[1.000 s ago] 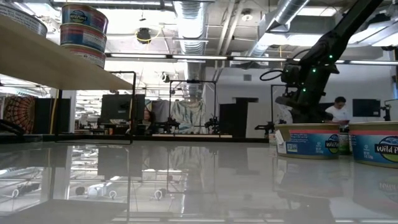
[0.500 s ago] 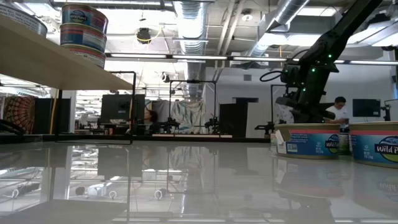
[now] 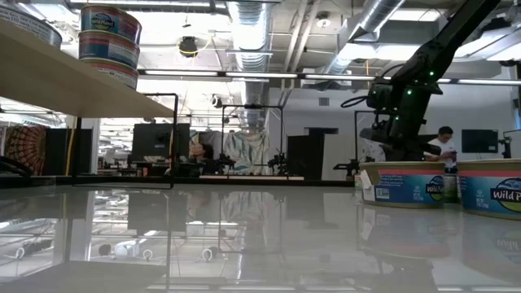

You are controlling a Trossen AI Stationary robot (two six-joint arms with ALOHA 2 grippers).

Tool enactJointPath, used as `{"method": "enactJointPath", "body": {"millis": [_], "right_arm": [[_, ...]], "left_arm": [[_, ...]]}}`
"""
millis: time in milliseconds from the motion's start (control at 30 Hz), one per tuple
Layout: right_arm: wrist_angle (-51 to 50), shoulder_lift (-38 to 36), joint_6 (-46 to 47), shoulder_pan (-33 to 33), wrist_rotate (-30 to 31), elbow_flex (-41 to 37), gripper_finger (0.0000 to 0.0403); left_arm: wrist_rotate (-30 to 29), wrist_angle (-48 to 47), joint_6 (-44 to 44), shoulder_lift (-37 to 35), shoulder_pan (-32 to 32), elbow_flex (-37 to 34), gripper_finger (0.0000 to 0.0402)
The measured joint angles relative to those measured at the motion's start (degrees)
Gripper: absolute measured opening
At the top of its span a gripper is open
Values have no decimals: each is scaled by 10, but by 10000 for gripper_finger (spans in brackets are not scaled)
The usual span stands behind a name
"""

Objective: Stack canned seafood by type on shelf
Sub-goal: Stack the green tuna can on top of the green tuna can on the shelf

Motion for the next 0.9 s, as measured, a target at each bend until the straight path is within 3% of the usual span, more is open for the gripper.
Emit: {"method": "enactJointPath", "body": {"millis": [567,900], "right_arm": [[-69,0,16,-6,2,23,25],[-79,-1,38,91,-7,24,25]], "left_arm": [[0,-13,-2,0,0,0,263],[0,-14,-4,0,0,0,263]]}}
